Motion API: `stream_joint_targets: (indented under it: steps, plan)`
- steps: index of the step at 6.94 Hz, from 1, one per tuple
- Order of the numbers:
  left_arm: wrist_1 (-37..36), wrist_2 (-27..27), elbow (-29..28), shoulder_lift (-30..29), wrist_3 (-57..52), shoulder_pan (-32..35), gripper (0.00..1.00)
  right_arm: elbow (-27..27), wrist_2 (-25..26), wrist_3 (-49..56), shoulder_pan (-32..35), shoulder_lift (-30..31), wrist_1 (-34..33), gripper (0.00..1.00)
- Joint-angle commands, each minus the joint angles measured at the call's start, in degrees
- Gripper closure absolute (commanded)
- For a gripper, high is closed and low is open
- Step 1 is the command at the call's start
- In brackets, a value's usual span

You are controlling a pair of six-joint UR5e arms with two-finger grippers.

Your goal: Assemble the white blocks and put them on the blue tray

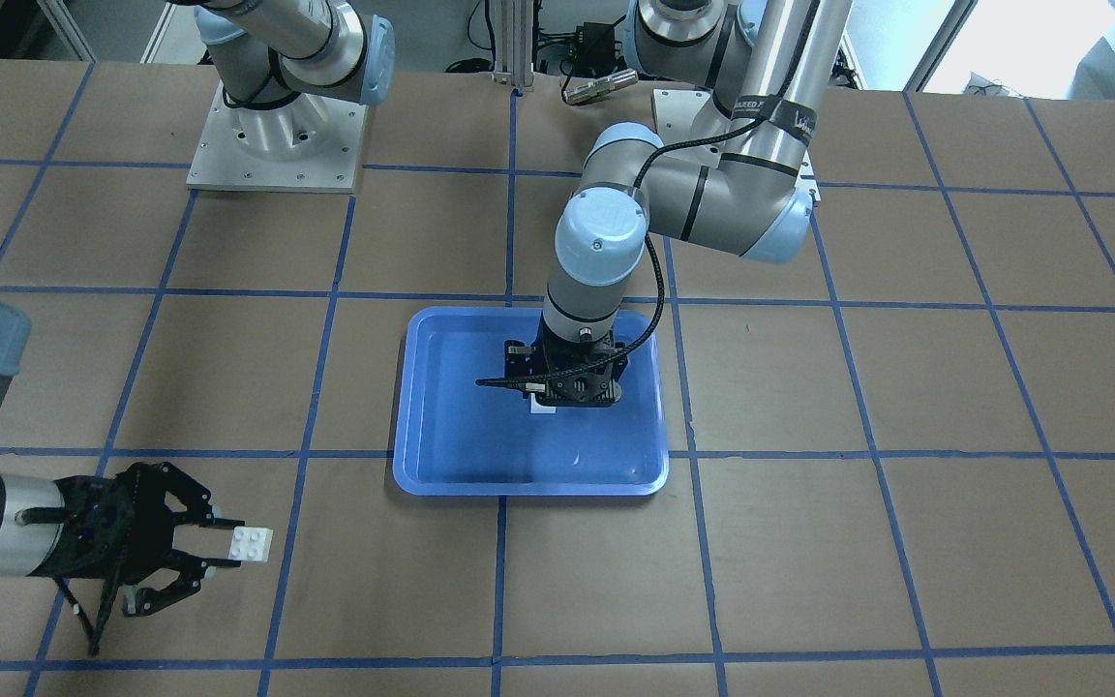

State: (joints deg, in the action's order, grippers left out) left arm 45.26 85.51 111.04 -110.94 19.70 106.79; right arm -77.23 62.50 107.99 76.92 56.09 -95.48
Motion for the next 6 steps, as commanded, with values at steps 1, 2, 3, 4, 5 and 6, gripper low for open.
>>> stream_joint_targets:
  steps: [1,2,3,4,5,6]
  plan:
    - [0.96,-5.93,0.49,1.51,-0.19,-3.85,0.22,-19.43,-0.18,-3.28,0.16,14.85,-8.00,1.00]
    - [1.32,-8.14,1.54,1.52,-0.97,-5.44,0.40,-30.41,-0.53,-8.70,0.51,21.54,-15.19,1.00]
    - [1.32,-11.30,2.07,1.43,-2.37,-7.97,0.58,-38.61,-0.36,-13.28,2.77,26.13,-24.49,1.00]
    - [1.32,-12.38,2.34,1.34,-2.39,-8.17,0.72,-43.13,-0.27,-16.98,6.54,27.13,-32.41,1.00]
    - [1.23,-12.73,2.34,0.47,-3.61,-8.52,0.74,-44.65,-0.53,-18.06,9.80,26.45,-36.32,1.00]
    - [0.88,-13.78,2.25,0.03,-4.58,-8.70,0.77,-44.84,-0.71,-17.99,11.13,26.18,-36.53,1.00]
